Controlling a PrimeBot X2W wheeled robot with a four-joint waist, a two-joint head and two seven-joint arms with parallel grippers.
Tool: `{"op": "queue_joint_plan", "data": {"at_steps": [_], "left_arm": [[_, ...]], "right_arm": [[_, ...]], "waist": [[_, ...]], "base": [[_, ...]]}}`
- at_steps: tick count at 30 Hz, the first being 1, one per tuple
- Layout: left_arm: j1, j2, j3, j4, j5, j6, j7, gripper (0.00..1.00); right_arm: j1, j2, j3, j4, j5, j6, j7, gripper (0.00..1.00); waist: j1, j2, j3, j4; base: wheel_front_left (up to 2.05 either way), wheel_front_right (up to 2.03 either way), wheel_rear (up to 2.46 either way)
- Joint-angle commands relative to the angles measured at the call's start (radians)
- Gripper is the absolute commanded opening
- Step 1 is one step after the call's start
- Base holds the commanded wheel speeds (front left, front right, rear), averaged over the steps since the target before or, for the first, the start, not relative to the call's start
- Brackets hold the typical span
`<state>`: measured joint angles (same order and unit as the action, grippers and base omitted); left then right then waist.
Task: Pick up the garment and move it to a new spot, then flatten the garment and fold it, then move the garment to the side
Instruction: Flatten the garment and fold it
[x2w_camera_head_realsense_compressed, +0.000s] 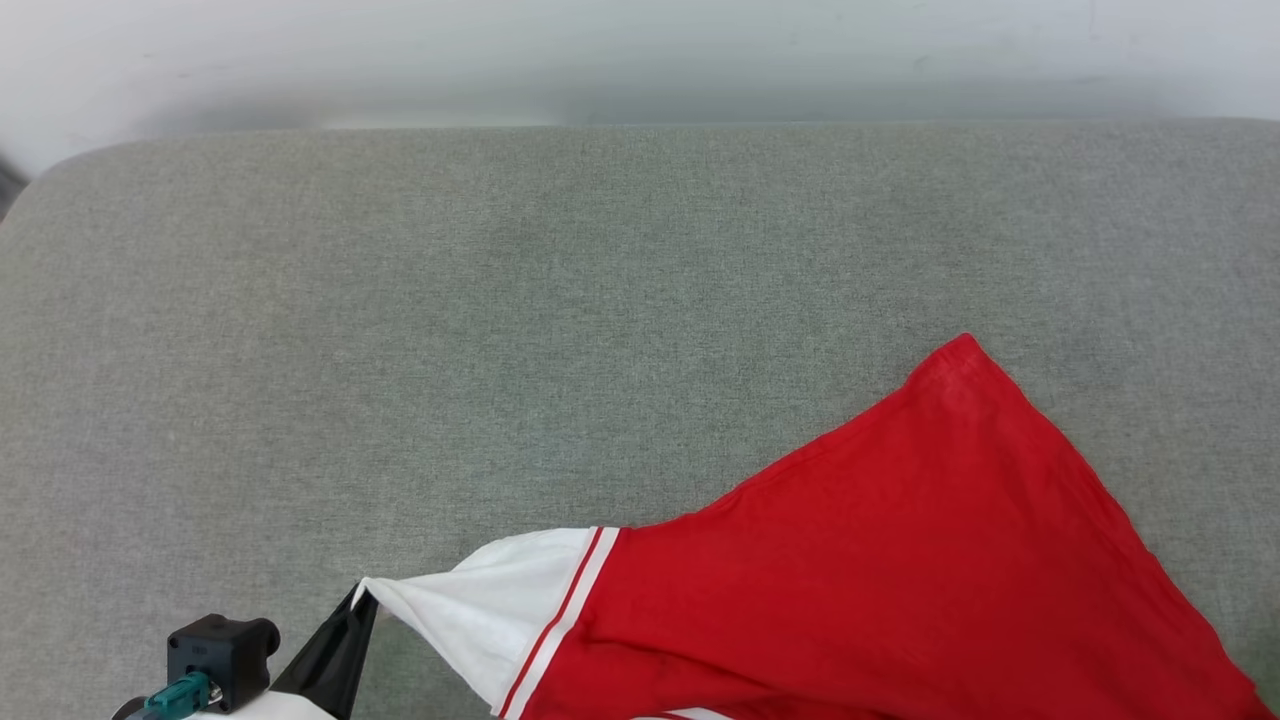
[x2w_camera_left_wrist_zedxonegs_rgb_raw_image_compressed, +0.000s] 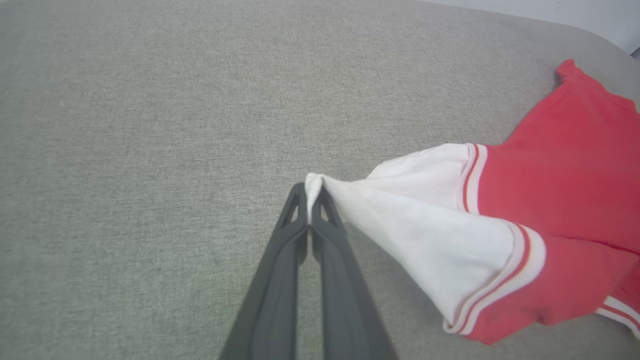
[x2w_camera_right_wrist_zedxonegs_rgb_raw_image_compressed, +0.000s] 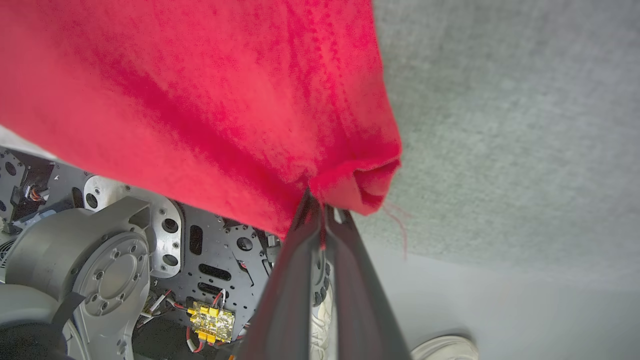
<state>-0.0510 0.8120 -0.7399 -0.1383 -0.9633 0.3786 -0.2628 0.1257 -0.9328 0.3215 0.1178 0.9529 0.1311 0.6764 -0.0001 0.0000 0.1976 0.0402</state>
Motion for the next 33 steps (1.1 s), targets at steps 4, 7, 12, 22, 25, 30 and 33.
{"op": "queue_joint_plan", "data": {"at_steps": [4,7,12,22,25,30,33], "left_arm": [[-0.016,-0.001,-0.004,0.008,0.007,-0.004,0.004,0.00],[-0.024,-0.005,-0.009,0.013,0.013,-0.006,0.008,0.00],[-0.055,-0.012,-0.014,0.010,0.028,-0.012,0.014,0.00],[-0.160,-0.054,-0.036,0.023,0.076,-0.041,0.030,0.00],[-0.187,-0.066,-0.041,0.029,0.089,-0.049,0.033,0.00],[-0.224,-0.086,-0.044,0.039,0.103,-0.059,0.031,0.00],[-0.242,-0.095,-0.045,0.043,0.108,-0.064,0.029,0.00]], "right_arm": [[-0.048,-0.020,-0.055,-0.058,-0.012,-0.001,0.014,1.00],[-0.134,-0.066,-0.137,-0.186,-0.023,-0.001,0.031,1.00],[-0.285,-0.102,-0.170,-0.279,-0.042,-0.001,0.099,1.00],[-0.664,-0.046,0.013,-0.228,-0.119,-0.001,0.334,1.00],[-0.762,0.005,0.081,-0.175,-0.156,-0.001,0.383,1.00],[-0.874,0.102,0.160,-0.056,-0.203,-0.001,0.387,1.00],[-0.902,0.141,0.189,0.006,-0.222,-0.001,0.373,1.00]], "waist": [[0.0001,0.0000,-0.007,0.000],[0.0001,0.0000,-0.010,0.009],[0.0001,0.0000,0.017,0.032],[0.0001,0.0000,0.123,0.105],[0.0001,0.0000,0.157,0.122],[0.0001,0.0000,0.210,0.146],[0.0001,0.0000,0.240,0.159]], "base": [[0.00,0.00,0.00],[0.00,0.00,0.00],[0.00,0.00,0.00],[0.00,0.00,0.00],[0.00,0.00,0.00],[0.00,0.00,0.00],[0.00,0.00,0.00]]}}
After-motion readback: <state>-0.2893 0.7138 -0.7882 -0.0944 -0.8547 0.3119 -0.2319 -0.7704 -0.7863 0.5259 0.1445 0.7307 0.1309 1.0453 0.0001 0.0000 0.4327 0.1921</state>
